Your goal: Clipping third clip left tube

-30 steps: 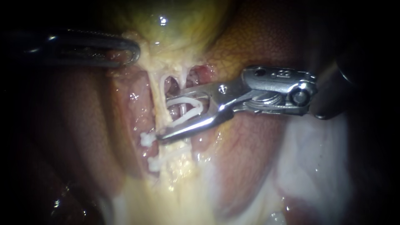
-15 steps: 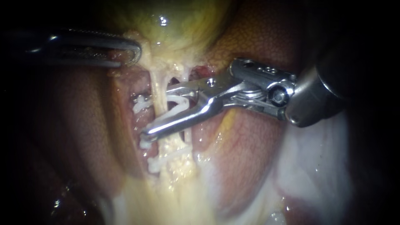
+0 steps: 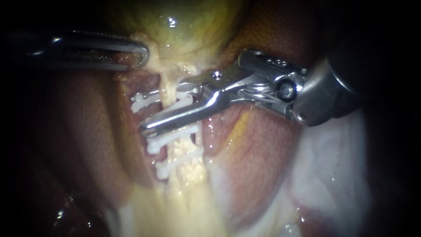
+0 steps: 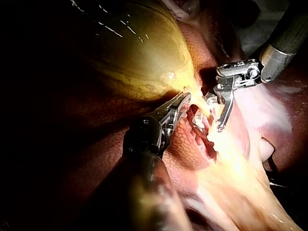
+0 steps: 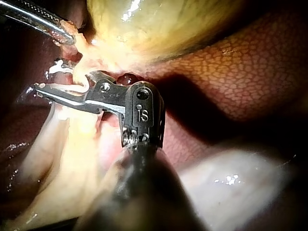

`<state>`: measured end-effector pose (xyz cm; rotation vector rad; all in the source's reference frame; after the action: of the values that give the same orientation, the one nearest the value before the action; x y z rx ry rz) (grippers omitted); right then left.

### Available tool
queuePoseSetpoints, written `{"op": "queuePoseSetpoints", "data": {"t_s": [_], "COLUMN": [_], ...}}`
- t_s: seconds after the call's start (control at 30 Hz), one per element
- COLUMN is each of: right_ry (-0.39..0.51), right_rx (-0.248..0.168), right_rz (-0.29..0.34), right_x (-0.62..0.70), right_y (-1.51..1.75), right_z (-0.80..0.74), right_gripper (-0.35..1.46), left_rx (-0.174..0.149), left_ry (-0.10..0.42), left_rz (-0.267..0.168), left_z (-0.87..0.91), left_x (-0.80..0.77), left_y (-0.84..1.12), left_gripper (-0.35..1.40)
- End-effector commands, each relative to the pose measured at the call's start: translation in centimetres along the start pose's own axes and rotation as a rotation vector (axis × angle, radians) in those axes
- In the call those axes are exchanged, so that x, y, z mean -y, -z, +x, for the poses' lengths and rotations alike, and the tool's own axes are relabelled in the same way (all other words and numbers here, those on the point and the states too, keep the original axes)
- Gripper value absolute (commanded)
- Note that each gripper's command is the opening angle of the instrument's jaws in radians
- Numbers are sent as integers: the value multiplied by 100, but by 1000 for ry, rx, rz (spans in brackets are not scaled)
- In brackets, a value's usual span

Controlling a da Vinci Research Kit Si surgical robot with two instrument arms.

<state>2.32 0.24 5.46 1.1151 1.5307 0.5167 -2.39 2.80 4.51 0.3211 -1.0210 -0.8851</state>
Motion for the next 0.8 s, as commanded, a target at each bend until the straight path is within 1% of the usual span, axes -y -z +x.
{"op": "queuePoseSetpoints", "data": {"t_s": [0.03, 0.2, 0.23, 0.27, 0.4, 0.57, 0.8], "right_ry": [0, 1, 1, -11, -41, -43, -43], "right_rx": [1, 3, 3, 2, 9, 23, 22], "right_rz": [1, 4, 5, 5, 2, 21, 19], "right_x": [0, 1, 1, 1, -1, -2, -2], "right_y": [1, 1, 1, 2, 0, -2, -2], "right_z": [0, -1, -1, -2, -2, -2, -2], "right_gripper": [11, -13, -28, -35, -35, -35, -35], "left_rx": [0, 0, 0, 0, 0, 0, 0], "left_ry": [0, 0, 0, 0, 0, 0, 0], "left_rz": [0, 0, 0, 0, 0, 0, 0], "left_z": [0, 0, 0, 0, 0, 0, 0], "left_x": [0, 0, 0, 0, -1, -1, -1], "left_y": [0, 0, 0, 0, -1, -1, -1], "left_gripper": [-35, -35, -35, -35, -35, -35, -35]}}
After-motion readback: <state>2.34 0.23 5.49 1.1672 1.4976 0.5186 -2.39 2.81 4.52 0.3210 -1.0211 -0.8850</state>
